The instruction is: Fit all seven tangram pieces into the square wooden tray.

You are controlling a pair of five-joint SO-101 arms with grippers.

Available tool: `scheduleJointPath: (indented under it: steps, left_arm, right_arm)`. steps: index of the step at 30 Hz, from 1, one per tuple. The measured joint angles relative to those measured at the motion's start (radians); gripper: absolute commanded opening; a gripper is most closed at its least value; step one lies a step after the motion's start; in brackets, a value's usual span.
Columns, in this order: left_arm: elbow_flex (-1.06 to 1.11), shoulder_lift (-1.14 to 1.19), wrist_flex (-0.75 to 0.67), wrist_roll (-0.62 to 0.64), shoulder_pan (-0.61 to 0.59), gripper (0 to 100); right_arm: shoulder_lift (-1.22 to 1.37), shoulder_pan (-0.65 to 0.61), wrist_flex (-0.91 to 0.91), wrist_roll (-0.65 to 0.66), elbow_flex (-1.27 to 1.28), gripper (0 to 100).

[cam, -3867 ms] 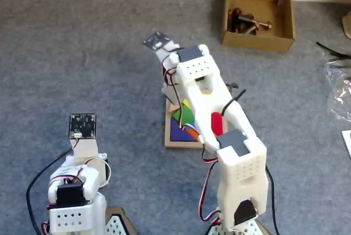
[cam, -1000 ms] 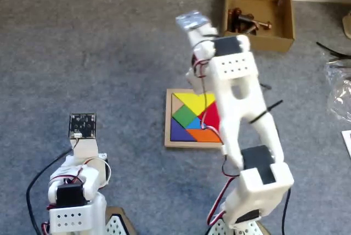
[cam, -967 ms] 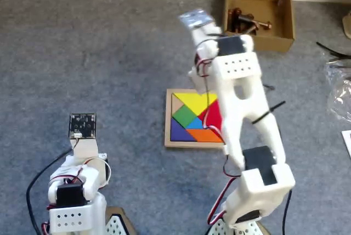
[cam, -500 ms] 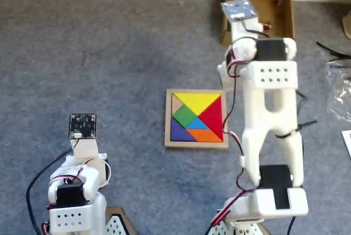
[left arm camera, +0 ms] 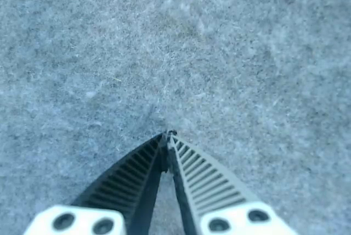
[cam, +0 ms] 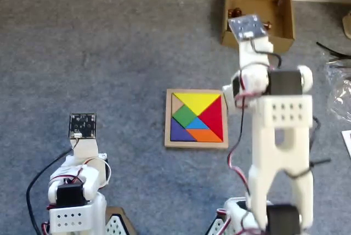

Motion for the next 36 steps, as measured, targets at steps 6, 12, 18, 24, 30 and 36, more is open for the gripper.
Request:
scheduleJointPath:
  steps: [6, 12, 18, 24, 30, 36]
  left_arm:
    - [0.000, 0.000, 0.000, 0.000, 0.000, 0]
    - [0.000, 0.000, 0.000, 0.000, 0.000, 0]
    - [0.000, 0.000, 0.000, 0.000, 0.000, 0]
    - [0.000, 0.000, 0.000, 0.000, 0.000, 0]
    - [0.000, 0.000, 0.000, 0.000, 0.000, 0]
    - [0.000, 0.000, 0.000, 0.000, 0.000, 0]
  right_arm:
    - [-0.262, 0.000, -0.104, 0.000, 0.229, 0.4]
    - [-0.488, 0.000, -0.175, 0.037, 0.466, 0.4]
    - [-0.611, 0.054, -0.196, 0.068, 0.572, 0.4]
    - [-0.710, 0.150, -0.325, 0.069, 0.750, 0.4]
    - [-0.842, 0.164, -0.417, 0.069, 0.937, 0.4]
    - [-0.971, 0.164, -0.430, 0.071, 1.023, 0.4]
